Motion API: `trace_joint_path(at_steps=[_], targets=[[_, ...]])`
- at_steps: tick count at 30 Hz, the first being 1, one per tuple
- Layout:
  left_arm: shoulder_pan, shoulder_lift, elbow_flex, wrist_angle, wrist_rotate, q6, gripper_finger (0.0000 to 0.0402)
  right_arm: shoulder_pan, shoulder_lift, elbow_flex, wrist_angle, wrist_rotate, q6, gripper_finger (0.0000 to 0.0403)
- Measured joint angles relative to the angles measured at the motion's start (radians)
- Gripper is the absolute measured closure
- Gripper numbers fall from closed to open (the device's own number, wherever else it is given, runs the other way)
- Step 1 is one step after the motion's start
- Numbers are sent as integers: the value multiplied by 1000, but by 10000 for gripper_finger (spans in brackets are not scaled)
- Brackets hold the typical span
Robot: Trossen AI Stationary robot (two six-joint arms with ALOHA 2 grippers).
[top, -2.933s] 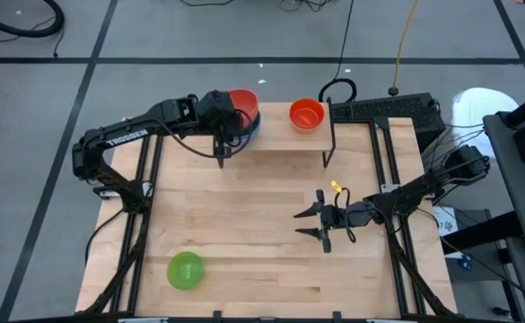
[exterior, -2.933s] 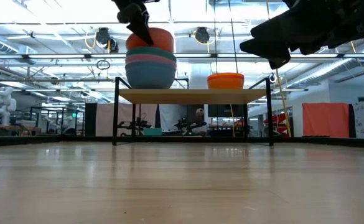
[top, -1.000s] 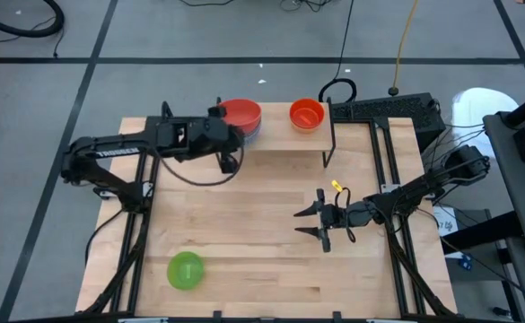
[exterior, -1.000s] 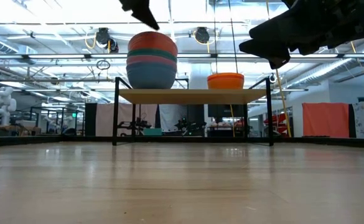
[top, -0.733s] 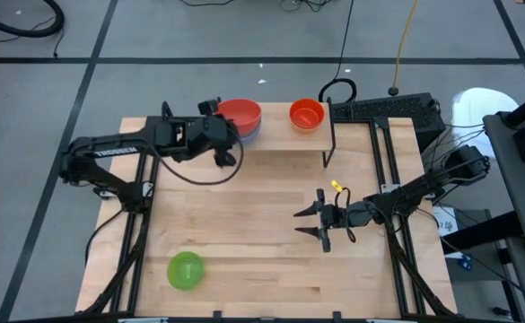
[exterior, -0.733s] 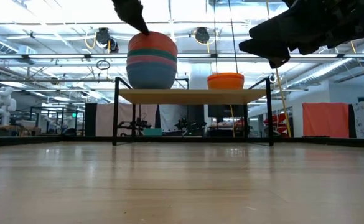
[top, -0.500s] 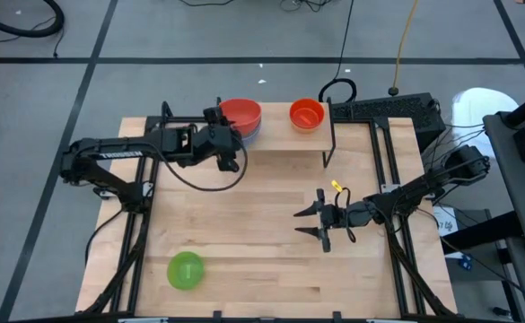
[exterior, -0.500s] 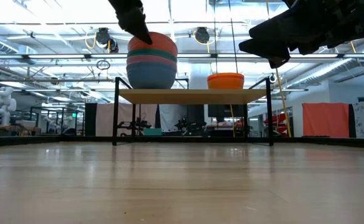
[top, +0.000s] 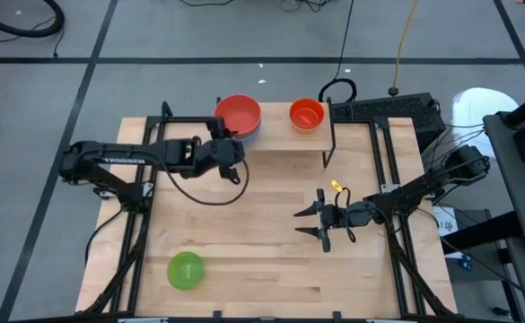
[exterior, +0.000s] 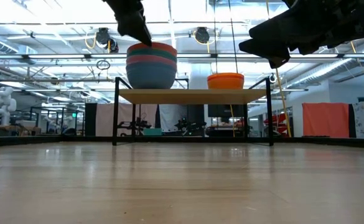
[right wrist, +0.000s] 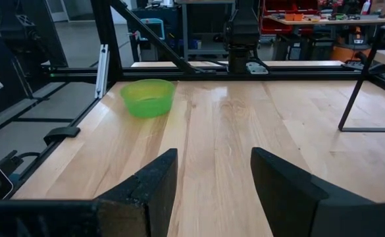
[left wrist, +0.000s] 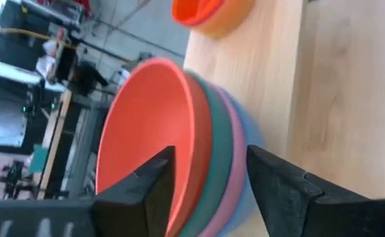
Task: Place and stack bowls onto a shelf
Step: Stack the orange bowl on top of the green bowl on the shelf, then stack the light green bowl on top of the right orange bowl on the shelf
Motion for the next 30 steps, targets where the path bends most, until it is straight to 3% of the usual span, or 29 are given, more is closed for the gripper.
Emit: trace_joint_path(at_steps=[5,10,17,23,30], targets=[[-52,-10,0,60,-5,32,163,0,0,0,-1,0,0,218],[-93,-50,-1,-27,15,-112,138,0,0,0,-7,0,20,218],[-215,-144,0,-309,295,-422,190,0,0,0,-32,-1,45,218],[-385,-148,-8,-549,460,-753,245,0,0,0,-28,-1,45,218],[-567,-149,-158,-544,534,-1014,261,0,0,0,-25,-1,45,218]])
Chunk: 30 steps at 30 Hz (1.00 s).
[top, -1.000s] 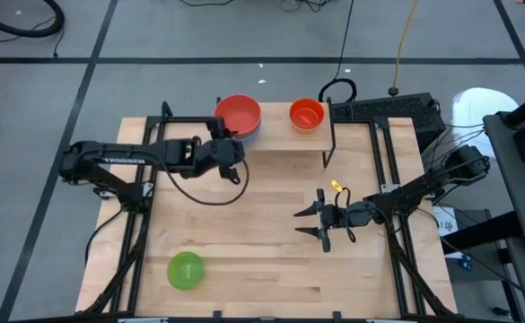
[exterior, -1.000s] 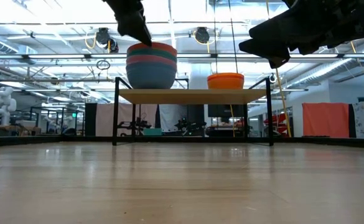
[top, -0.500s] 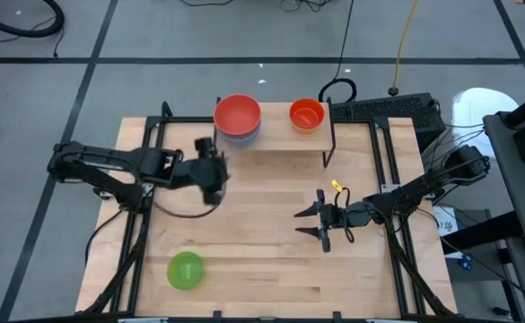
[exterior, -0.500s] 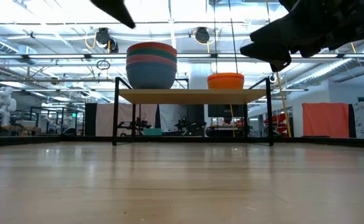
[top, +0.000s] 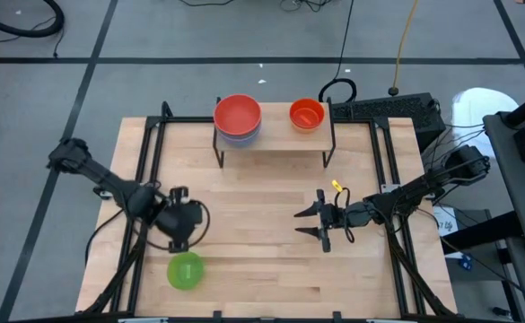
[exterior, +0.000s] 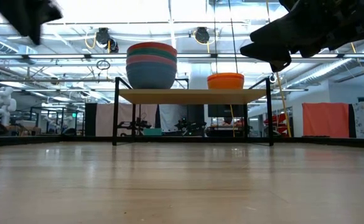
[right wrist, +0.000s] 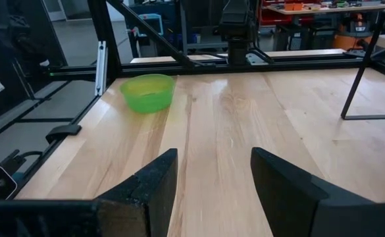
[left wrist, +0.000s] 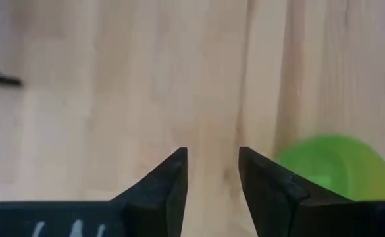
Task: Place and stack bowls onto a shelf
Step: Stack the light green bowl on top of the right orange bowl on the shelf
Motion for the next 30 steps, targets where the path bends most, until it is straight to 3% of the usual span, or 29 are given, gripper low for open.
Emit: trace_joint_path(at_steps=[4,10,15,20,30], targets=[[-78,2,-111,104,35,-126,237,0,0,0,0,0,0,218],[-186,2,-254,320,49,-276,169,0,0,0,1,3,0,218],[-275,7,-320,422,-27,-328,134,0,0,0,1,32,0,218],[-327,31,-363,463,-67,-363,153,-4,0,0,5,32,-7,218],[-344,75,-445,594,-22,-401,217,-9,0,0,12,32,-1,218]])
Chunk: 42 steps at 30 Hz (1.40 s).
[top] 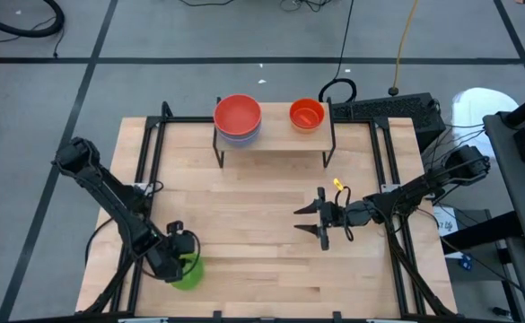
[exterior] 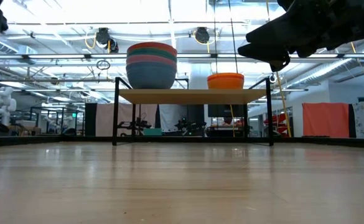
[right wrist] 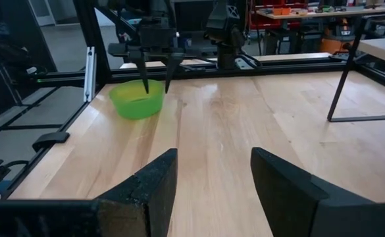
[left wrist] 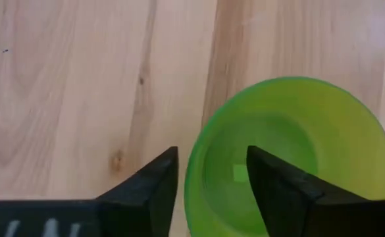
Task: Place and stack bowls onto a shelf
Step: Stack the light green bowl on top of the right orange bowl on the shelf
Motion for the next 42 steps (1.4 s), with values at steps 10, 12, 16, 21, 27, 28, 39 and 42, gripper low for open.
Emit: trace_joint_path(at_steps=[10,12,16,21,27,28,39,42], targets=[[28,0,-95,164,50,-4,344,2,0,0,0,-1,19,218],[36,0,-97,164,49,10,382,2,0,0,0,-1,19,218],[73,0,-91,161,26,39,390,2,0,0,8,-1,20,218],[155,-3,-54,164,-12,159,395,2,0,4,64,21,22,218],[276,-3,4,160,-95,361,394,2,6,97,-9,24,-29,218],[298,-3,16,160,-107,396,394,2,13,125,-45,24,-41,218],[501,-3,143,229,-277,652,394,2,165,458,-374,67,-220,218],[545,-4,166,260,-281,673,394,2,217,548,-477,76,-268,218]])
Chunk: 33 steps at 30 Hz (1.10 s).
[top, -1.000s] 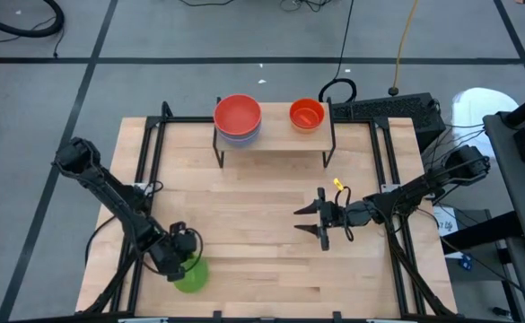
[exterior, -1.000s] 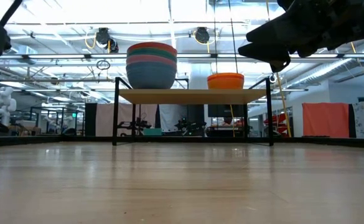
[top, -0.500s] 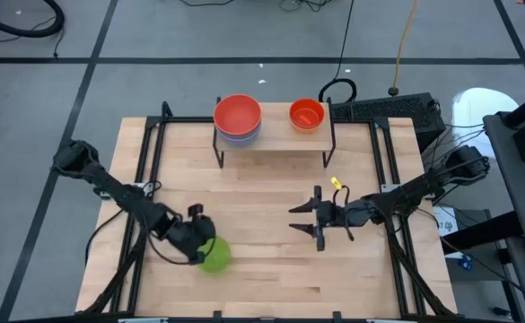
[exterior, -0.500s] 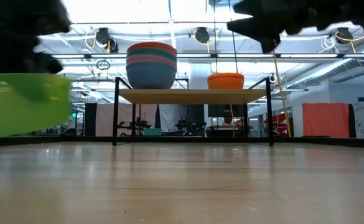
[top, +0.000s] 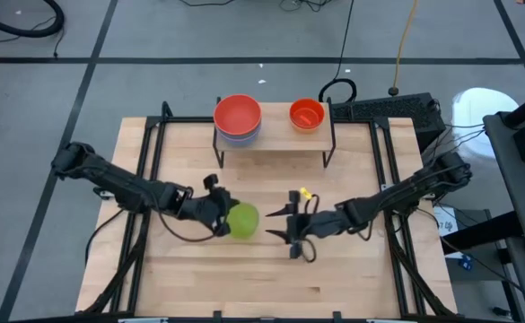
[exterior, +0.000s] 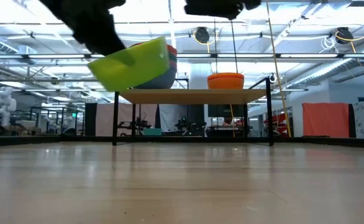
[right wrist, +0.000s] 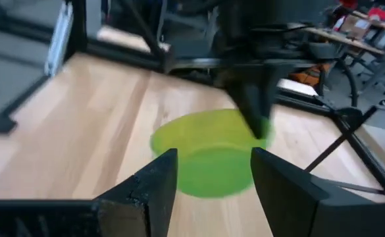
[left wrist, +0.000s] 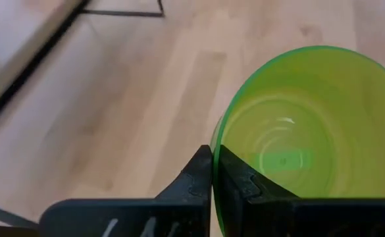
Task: Place and stack bowls onto a shelf
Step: Stack the light green bowl on top of the right orange bowl on the shelf
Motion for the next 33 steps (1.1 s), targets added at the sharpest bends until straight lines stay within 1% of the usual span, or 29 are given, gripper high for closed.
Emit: trace_joint_path(at_steps=[4,8,11,14,16,18,21,24,29,33], targets=[[51,0,14,6,-2,-18,394,6,61,119,-114,3,-32,218],[92,0,14,-12,15,-90,394,13,118,222,-208,1,-110,218],[116,0,14,-31,25,-156,394,13,173,270,-259,4,-192,218],[129,0,14,-31,26,-200,394,13,227,285,-251,76,-257,218],[131,0,14,-31,26,-206,394,13,254,285,-250,139,-292,218],[130,0,14,-30,26,-207,394,9,272,285,-245,176,-312,218],[129,1,14,-29,11,-207,394,-2,276,286,-245,177,-318,218],[128,1,14,-28,0,-204,394,-13,276,286,-253,154,-334,224],[128,1,14,-20,-2,-203,394,-27,276,286,-331,152,-413,246],[129,2,14,-18,-5,-203,394,-34,276,286,-334,159,-457,265]])
